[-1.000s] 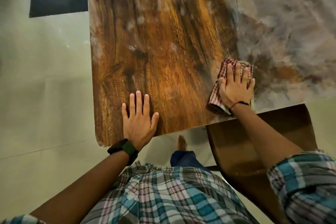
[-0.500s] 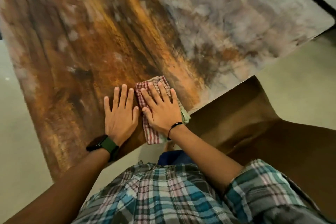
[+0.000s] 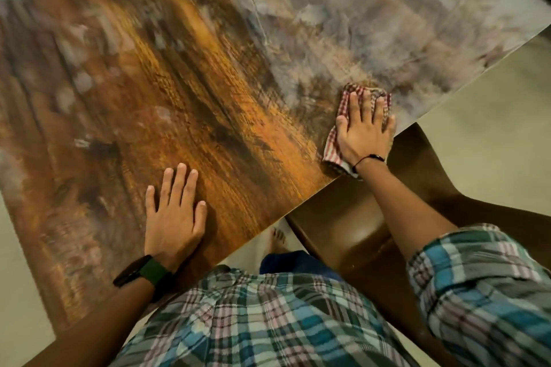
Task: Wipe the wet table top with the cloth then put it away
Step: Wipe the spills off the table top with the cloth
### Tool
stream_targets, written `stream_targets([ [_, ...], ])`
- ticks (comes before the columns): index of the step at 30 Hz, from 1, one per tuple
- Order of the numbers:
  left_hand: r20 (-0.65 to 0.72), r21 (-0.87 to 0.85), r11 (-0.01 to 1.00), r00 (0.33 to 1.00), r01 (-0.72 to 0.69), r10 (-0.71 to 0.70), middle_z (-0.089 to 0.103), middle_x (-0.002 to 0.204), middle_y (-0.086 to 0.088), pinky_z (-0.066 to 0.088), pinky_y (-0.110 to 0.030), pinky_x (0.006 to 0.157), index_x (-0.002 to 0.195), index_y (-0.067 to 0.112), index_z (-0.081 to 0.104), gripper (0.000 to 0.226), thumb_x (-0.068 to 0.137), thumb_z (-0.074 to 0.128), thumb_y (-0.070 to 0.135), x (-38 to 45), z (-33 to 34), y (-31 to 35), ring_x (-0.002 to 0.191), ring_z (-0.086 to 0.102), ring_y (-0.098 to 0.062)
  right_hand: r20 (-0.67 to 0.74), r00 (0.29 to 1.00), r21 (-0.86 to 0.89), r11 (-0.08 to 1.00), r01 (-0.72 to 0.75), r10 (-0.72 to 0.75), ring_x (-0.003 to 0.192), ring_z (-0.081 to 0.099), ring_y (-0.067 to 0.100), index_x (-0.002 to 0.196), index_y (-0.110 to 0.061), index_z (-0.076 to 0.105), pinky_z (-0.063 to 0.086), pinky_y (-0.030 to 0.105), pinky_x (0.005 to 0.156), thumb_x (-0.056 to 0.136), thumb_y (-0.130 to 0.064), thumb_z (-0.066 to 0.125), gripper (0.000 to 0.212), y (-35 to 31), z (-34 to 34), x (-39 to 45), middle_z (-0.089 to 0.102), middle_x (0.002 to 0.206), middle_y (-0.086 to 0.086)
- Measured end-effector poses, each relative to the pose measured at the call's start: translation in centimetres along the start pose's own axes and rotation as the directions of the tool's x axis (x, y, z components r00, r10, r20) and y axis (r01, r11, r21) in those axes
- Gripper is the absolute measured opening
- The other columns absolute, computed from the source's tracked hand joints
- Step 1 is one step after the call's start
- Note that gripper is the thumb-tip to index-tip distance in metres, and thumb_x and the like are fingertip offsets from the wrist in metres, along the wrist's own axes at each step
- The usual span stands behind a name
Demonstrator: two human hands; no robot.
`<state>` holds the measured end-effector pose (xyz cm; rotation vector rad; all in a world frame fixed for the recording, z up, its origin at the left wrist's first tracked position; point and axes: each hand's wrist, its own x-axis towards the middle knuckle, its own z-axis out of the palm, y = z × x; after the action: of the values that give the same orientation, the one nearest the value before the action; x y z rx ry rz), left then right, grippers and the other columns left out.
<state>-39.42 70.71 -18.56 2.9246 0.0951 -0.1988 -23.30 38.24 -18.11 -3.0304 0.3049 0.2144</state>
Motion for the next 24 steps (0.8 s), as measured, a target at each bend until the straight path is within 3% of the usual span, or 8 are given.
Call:
stream_targets([
  [4,-0.004,0.021,1.000,1.000,0.009,-0.009,0.018,0.154,-0.008,0.010,-0.057,0.111,0.144,0.012,0.026,0.064,0.089,0.015,0.043,-0.4,-0.1,0.9,0.142,0.013,-0.027,0.018,0.999,0.026,0.999,-0.029,0.029,0.145,-0.014,0.027,0.151,-0.025,-0.006,-0.009,0.052,0.115,0.098,-0.049,0.016,0.062,-2.2,0.1,-2.9,-0.013,0.158,0.004],
  [7,0.017,-0.040,0.997,0.998,0.061,-0.060,0.012,0.155,-0.010,0.001,-0.057,0.111,0.146,0.012,0.021,0.071,0.085,0.009,0.048,0.3,-0.3,2.5,0.143,0.005,-0.030,0.046,0.995,0.056,0.995,0.084,-0.086,0.144,-0.016,0.029,0.151,-0.024,-0.005,-0.013,0.053,0.113,0.096,-0.053,0.011,0.064,-6.3,1.3,-7.9,-0.016,0.157,0.004],
  [11,-0.001,-0.084,0.990,0.994,-0.113,0.113,0.014,0.155,-0.011,0.006,-0.053,0.111,0.146,0.012,0.022,0.069,0.086,0.013,0.046,2.9,-0.7,6.7,0.143,0.010,-0.027,0.039,0.963,0.041,0.964,0.263,-0.265,0.145,0.008,0.034,0.150,-0.023,0.020,-0.002,0.055,0.111,0.091,-0.055,0.019,0.067,-8.7,2.5,-12.4,0.012,0.158,0.006],
  [13,-0.002,-0.086,0.982,0.986,-0.169,0.169,0.020,0.153,-0.012,0.010,-0.052,0.111,0.145,0.011,0.025,0.066,0.087,0.015,0.043,4.8,-0.8,8.7,0.142,0.015,-0.026,0.057,0.958,0.045,0.959,0.280,-0.283,0.144,0.013,0.032,0.149,-0.025,0.022,0.003,0.055,0.112,0.091,-0.054,0.021,0.065,-7.9,2.3,-11.4,0.018,0.157,0.005],
  [15,0.000,-0.077,0.975,0.978,-0.208,0.208,0.023,0.152,-0.012,0.013,-0.051,0.111,0.144,0.011,0.026,0.065,0.088,0.016,0.042,6.4,-0.6,10.0,0.141,0.018,-0.027,0.049,0.970,0.044,0.971,0.237,-0.239,0.144,0.016,0.030,0.149,-0.028,0.023,0.003,0.054,0.112,0.091,-0.054,0.019,0.064,-6.7,1.9,-10.0,0.020,0.157,0.002],
  [19,0.006,-0.074,0.978,0.981,-0.195,0.196,0.019,0.153,-0.010,0.009,-0.048,0.112,0.145,0.012,0.022,0.067,0.088,0.012,0.045,9.2,-0.2,10.5,0.142,0.014,-0.025,0.042,0.998,0.033,0.999,0.043,-0.044,0.146,-0.008,0.024,0.150,-0.034,0.000,-0.016,0.047,0.111,0.089,-0.056,0.004,0.065,-2.1,0.5,-3.4,-0.004,0.159,-0.002],
  [24,-0.006,-0.014,0.994,0.994,-0.106,0.106,0.025,0.151,-0.010,0.014,-0.045,0.112,0.143,0.009,0.027,0.060,0.092,0.018,0.041,10.1,0.5,10.1,0.140,0.019,-0.022,0.025,0.997,0.047,0.996,-0.077,0.076,0.146,-0.009,0.025,0.151,-0.032,-0.001,-0.005,0.052,0.116,0.097,-0.052,0.017,0.061,4.2,-1.9,7.4,-0.006,0.159,0.002],
])
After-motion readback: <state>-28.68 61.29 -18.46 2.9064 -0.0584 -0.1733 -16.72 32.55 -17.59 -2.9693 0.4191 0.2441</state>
